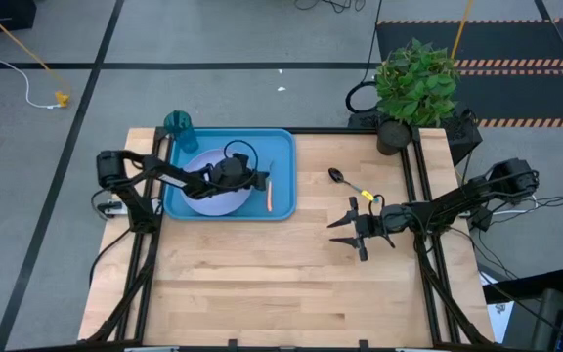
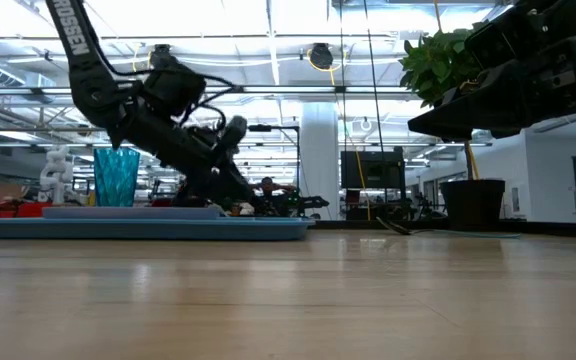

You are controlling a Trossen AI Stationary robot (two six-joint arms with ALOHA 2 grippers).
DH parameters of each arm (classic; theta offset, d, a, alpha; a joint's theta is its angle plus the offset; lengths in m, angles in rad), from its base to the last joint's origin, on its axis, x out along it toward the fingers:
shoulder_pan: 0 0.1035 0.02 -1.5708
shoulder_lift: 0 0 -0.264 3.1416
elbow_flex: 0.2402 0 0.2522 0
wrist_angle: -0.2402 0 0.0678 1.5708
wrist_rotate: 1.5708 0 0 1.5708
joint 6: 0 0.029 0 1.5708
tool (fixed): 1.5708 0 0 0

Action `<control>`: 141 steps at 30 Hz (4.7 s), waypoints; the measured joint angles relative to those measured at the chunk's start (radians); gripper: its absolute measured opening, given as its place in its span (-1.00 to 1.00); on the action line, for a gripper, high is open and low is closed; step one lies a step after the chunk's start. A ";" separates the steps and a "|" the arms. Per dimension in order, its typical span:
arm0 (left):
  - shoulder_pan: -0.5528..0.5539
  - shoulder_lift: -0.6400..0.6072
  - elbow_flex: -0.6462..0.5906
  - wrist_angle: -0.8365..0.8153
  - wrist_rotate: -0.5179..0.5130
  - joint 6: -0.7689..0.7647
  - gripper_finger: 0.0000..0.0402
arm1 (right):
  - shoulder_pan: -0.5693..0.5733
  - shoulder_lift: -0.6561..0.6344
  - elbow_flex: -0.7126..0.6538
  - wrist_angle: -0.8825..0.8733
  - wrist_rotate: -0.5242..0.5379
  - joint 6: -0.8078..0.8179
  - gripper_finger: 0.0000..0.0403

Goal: Pick and place plate/cup/fork/spoon on tray
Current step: Put the orange fork on the blue tray to the right of the violet plate

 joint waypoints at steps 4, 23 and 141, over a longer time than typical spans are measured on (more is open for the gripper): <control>-0.006 -0.091 0.028 -0.104 -0.009 0.042 -0.77 | 0.000 0.000 0.000 -0.001 0.000 0.002 -0.15; -0.059 -0.176 0.498 -0.971 -0.176 0.341 -0.76 | 0.000 0.000 -0.001 -0.047 0.000 0.128 -0.15; 0.173 0.298 0.799 -1.116 0.091 0.451 -0.65 | 0.000 0.000 0.000 -0.072 0.000 0.166 -0.15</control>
